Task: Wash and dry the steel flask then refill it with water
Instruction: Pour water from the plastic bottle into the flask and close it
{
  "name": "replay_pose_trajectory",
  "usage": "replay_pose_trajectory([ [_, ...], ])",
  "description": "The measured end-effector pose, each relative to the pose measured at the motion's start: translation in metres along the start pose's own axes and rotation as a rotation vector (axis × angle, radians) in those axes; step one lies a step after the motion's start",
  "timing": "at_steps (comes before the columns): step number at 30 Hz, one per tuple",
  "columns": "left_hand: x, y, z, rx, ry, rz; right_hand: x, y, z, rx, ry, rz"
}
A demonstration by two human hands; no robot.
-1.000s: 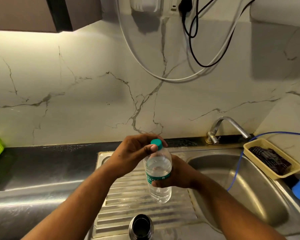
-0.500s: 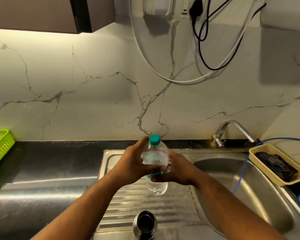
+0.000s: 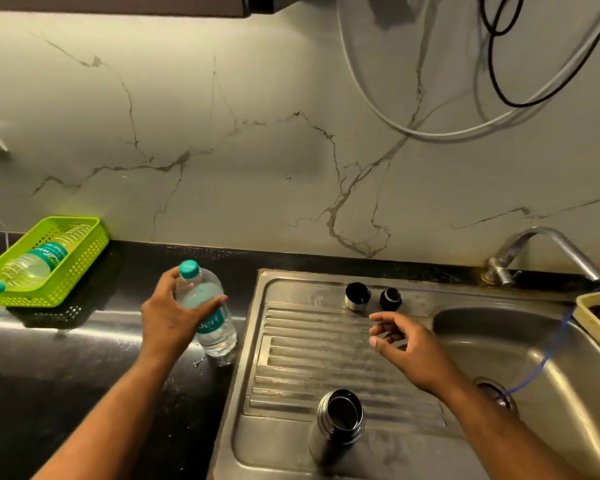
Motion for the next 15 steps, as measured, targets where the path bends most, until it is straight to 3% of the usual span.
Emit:
replay_pose_trajectory([
  [5,-0.012,0.024,0.032,-0.077,0.082,-0.098,0.001,-0.009,-0.009,0.006,-0.014,-0.006],
  [12,-0.014,0.014,0.032,-0.052,0.074,-0.06,-0.001,-0.014,-0.015,0.001,-0.039,0.001],
  [15,-0.002,0.018,0.023,-0.111,0.035,-0.173,-0.001,-0.014,-0.021,0.002,-0.057,0.001],
])
Point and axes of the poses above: each hand's wrist, its own x-axis away from the middle knuckle, its own y-axis out of the back of the hand, z = x × y, the point moved 10 cm from there along -x, towards the middle knuckle, and after that the axes turned 11 degrees about -x, right-handed, at the moved point
